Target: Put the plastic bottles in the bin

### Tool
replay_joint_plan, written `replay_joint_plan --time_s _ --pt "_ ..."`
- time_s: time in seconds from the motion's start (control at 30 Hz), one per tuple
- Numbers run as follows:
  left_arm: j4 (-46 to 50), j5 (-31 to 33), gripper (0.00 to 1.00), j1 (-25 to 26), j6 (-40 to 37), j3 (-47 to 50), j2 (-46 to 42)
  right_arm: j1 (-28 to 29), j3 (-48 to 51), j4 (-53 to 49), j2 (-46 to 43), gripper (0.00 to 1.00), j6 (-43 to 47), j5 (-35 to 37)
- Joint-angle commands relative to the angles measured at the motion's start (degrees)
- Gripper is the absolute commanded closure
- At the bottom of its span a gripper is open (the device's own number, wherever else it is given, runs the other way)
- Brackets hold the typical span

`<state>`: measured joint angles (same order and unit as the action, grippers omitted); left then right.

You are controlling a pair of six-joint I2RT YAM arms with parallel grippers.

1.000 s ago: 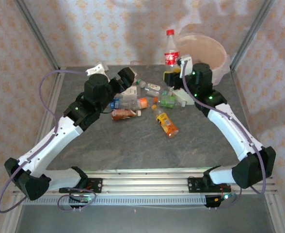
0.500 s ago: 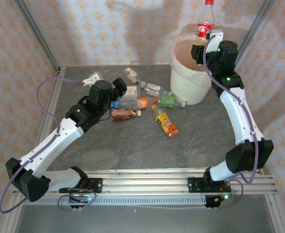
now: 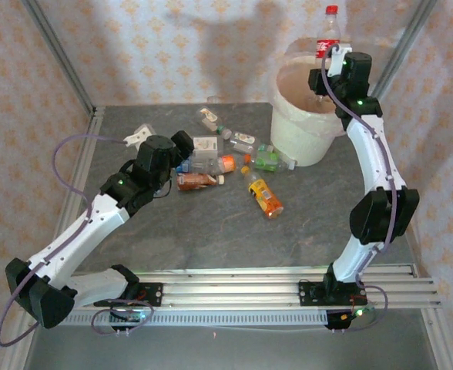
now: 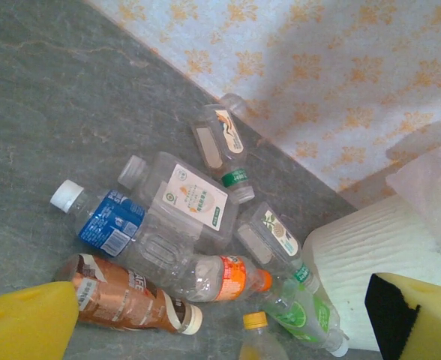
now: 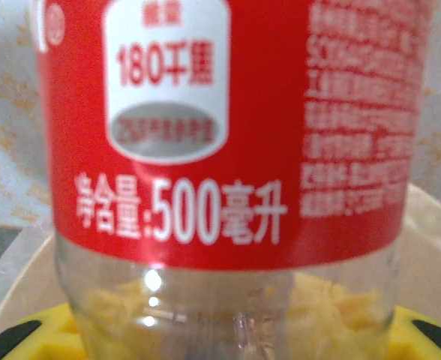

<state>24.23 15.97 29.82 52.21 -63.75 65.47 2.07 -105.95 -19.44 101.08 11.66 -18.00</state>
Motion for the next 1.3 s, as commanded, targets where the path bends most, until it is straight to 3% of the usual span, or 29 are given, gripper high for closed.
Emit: replay_joint_plan --time_s 0.0,0.37,0.67,0.93,1.27 --pt "0.5 2.2 0.0 -0.8 1.6 0.9 -1.1 -0.1 -4.4 -6.4 2.4 0.61 2.6 -1.9" --pt "1.3 1.6 0.0 -1.4 1.8 1.3 -0.8 -0.1 -13.2 -18.0 9.2 0.52 4.5 -9.7" --pt "1.2 1.2 0.0 -1.6 2.2 1.6 -0.3 -0.1 -12.9 -23.3 8.4 0.39 8.4 -19.0" --pt "1.2 0.1 0.0 -1.9 2.3 1.0 1.3 -0.1 -12.8 -23.0 8.3 0.27 8.9 -20.3" --pt "1.4 -0.8 0.0 -2.0 2.3 -0.2 3.5 -0.1 -12.6 -19.6 6.6 0.25 6.2 -20.5"
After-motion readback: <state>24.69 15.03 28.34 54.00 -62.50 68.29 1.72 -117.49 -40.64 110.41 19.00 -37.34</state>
